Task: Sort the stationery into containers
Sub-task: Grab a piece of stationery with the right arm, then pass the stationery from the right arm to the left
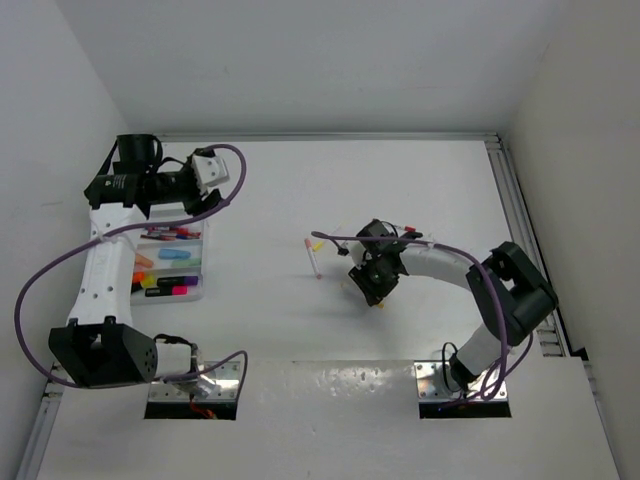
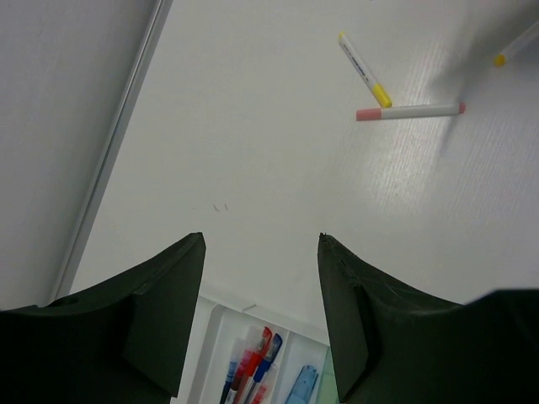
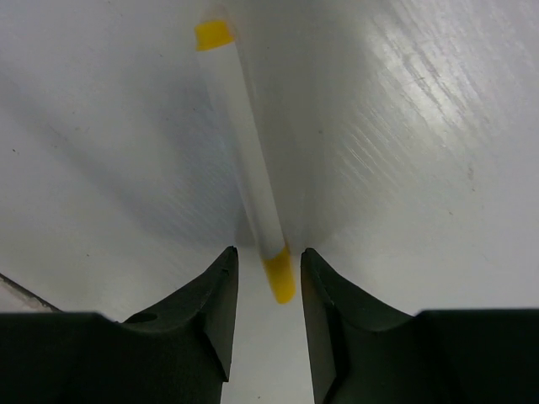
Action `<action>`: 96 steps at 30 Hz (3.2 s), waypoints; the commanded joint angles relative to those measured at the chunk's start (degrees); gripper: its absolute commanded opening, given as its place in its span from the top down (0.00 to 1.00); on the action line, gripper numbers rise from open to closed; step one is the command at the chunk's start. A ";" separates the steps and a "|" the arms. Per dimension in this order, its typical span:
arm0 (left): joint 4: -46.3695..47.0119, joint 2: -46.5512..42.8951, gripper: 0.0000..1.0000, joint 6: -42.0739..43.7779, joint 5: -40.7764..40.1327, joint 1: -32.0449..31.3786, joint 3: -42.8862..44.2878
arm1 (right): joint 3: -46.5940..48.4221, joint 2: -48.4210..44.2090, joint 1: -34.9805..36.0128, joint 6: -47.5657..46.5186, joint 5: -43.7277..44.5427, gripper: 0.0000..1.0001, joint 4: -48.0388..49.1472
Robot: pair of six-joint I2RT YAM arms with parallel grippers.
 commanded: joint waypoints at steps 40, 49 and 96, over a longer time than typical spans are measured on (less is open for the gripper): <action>-3.24 -12.88 0.41 13.13 -0.71 -27.98 -20.36 | 6.85 5.47 5.10 1.61 -13.68 1.00 -5.76; 8.89 -18.43 0.48 0.47 -11.17 -47.49 -31.21 | 10.62 2.57 1.50 1.27 -32.74 1.00 -10.06; 3.90 3.35 1.00 8.08 -20.05 -29.87 -15.67 | 29.88 3.80 -14.84 3.81 -46.14 0.51 -19.56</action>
